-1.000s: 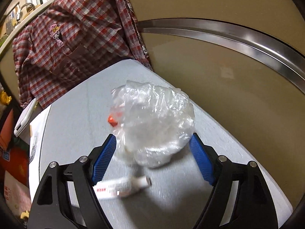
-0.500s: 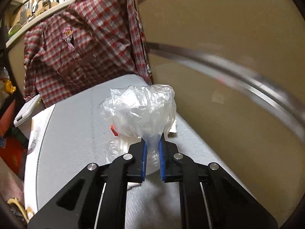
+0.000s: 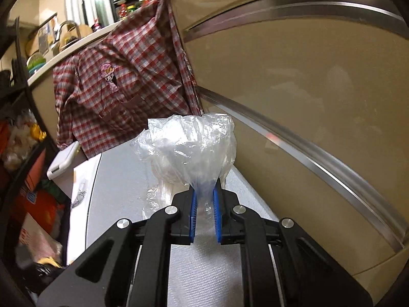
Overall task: Collect trash
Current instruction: 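Grasp the black sachet with the left gripper while the right holds the plastic bag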
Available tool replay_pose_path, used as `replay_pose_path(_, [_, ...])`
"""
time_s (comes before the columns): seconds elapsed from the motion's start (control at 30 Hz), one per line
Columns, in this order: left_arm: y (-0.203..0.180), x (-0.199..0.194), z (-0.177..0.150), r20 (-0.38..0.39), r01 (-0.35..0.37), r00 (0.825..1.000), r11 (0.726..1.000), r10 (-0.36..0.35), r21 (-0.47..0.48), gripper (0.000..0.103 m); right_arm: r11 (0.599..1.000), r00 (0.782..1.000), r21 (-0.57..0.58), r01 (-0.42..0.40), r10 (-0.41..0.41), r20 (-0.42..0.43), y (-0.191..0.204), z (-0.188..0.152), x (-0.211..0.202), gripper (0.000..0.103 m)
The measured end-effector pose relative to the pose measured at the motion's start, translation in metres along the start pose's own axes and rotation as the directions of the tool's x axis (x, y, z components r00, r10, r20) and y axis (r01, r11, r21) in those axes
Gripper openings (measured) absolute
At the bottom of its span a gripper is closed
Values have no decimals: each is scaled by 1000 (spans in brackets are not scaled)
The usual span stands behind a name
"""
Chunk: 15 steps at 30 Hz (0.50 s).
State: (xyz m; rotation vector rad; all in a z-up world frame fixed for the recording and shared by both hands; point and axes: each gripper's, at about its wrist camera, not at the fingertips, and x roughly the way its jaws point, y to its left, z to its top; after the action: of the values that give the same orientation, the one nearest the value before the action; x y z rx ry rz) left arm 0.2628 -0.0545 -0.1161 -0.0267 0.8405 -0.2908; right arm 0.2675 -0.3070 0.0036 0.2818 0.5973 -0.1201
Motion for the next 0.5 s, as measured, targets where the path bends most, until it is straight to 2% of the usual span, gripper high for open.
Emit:
replay_pose_path(0.17, [-10, 27, 1, -80, 1, 997, 1000, 0, 12, 88, 1000, 1000, -3, -19, 19, 13, 4, 3, -3, 12])
replay_pose_path(0.27, [-21, 30, -1, -81, -40, 996, 996, 47, 81, 83, 999, 999, -9, -31, 31, 23, 7, 6, -6, 12])
replay_pose_path(0.3, [-25, 30, -2, -76, -47, 996, 993, 55, 106, 69, 999, 999, -7, -37, 37, 23, 8, 6, -7, 12])
replay_pose_path(0.33, [-28, 30, -1, -71, -44, 996, 992, 53, 122, 64, 999, 999, -5, -40, 40, 23, 8, 6, -7, 12])
replay_pose_path(0.4, [-28, 29, -1, -71, -44, 996, 991, 54, 129, 61, 999, 999, -1, -40, 40, 27, 8, 7, -8, 12])
replay_pose_path(0.47, [-24, 27, 0, -61, -49, 997, 992, 56, 115, 46, 999, 999, 5, -40, 40, 29, 6, 7, -10, 12])
replay_pose_path(0.5, [-21, 25, 2, -59, -36, 997, 995, 42, 94, 36, 999, 999, 6, -40, 40, 32, 6, 8, -11, 12])
